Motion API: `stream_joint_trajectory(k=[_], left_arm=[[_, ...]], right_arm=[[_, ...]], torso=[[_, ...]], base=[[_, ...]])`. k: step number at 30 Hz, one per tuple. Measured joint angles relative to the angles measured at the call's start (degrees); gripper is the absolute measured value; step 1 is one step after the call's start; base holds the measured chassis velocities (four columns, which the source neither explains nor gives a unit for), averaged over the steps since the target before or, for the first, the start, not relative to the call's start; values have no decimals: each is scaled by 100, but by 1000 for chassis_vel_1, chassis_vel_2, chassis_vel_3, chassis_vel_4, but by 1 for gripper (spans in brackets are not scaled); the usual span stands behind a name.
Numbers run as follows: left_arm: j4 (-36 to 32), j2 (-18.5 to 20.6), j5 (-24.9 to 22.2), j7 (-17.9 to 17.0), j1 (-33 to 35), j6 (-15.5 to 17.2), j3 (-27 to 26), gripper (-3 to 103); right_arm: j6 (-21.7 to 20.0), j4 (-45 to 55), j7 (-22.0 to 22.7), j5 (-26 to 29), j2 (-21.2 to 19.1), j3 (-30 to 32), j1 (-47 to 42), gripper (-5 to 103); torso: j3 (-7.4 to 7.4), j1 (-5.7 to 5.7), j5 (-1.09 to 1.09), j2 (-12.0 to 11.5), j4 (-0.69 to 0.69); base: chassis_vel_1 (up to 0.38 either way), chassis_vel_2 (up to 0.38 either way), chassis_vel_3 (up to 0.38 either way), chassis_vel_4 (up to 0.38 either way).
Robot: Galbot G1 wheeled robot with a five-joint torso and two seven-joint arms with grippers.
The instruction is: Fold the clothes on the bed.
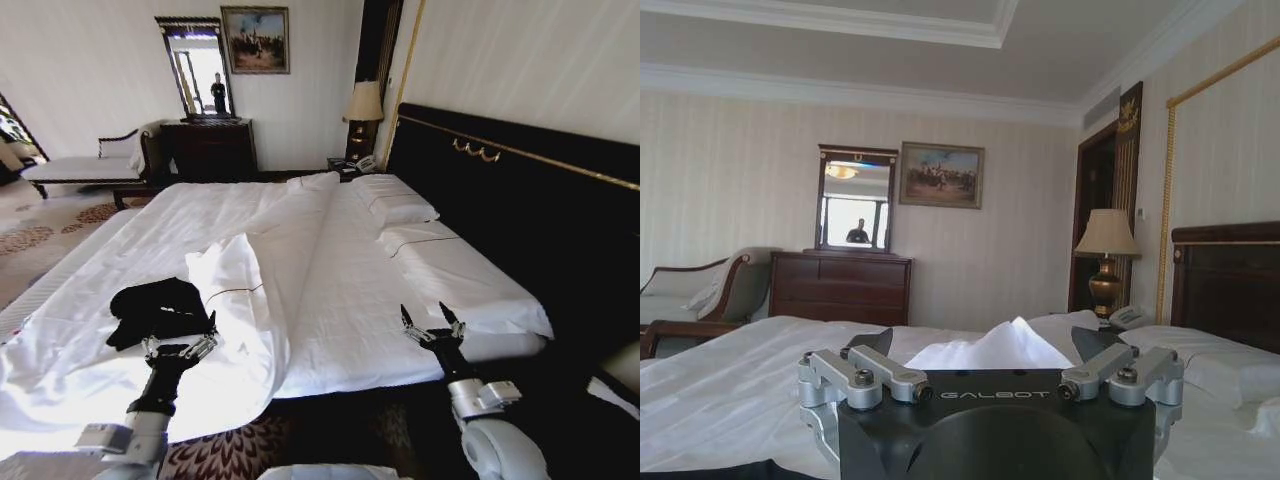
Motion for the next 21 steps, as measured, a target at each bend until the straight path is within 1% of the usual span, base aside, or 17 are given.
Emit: stream_joint_trajectory(k=[6,10,14,16,18,19,20,21], left_arm=[[18,-9,4,4,5,-32,-13,100],[31,-8,6,5,15,-56,-23,100],[36,-2,8,6,22,-68,-30,100],[27,13,0,6,25,-69,-66,100],[21,41,-30,5,26,-69,-130,100],[21,41,-30,5,26,-69,-130,100],[21,60,-54,-2,26,-69,-173,100],[23,83,-83,-24,28,-69,-238,100]], right_arm=[[32,-47,1,-14,2,-18,25,100],[48,-69,11,-16,1,-31,35,100],[117,-112,29,34,-12,-62,74,100],[208,-174,29,186,-52,-113,134,100],[246,-251,12,435,-131,-190,225,100],[246,-251,12,435,-131,-190,225,100],[263,-305,9,635,-194,-257,314,100],[272,-401,9,975,-325,-380,481,100]], torso=[[0,0,-1,0,0],[0,0,-2,1,0],[0,0,-1,0,-1],[1,1,3,-1,1],[1,1,4,0,-1],[1,1,4,0,-1],[1,1,4,0,-2],[1,2,3,0,-3]], base=[[192,246,-198,-244],[84,170,-86,-160],[-23,60,17,-70],[-19,11,30,-3],[-63,-19,52,3],[-63,-19,43,12],[0,0,0,0],[0,0,0,0]])
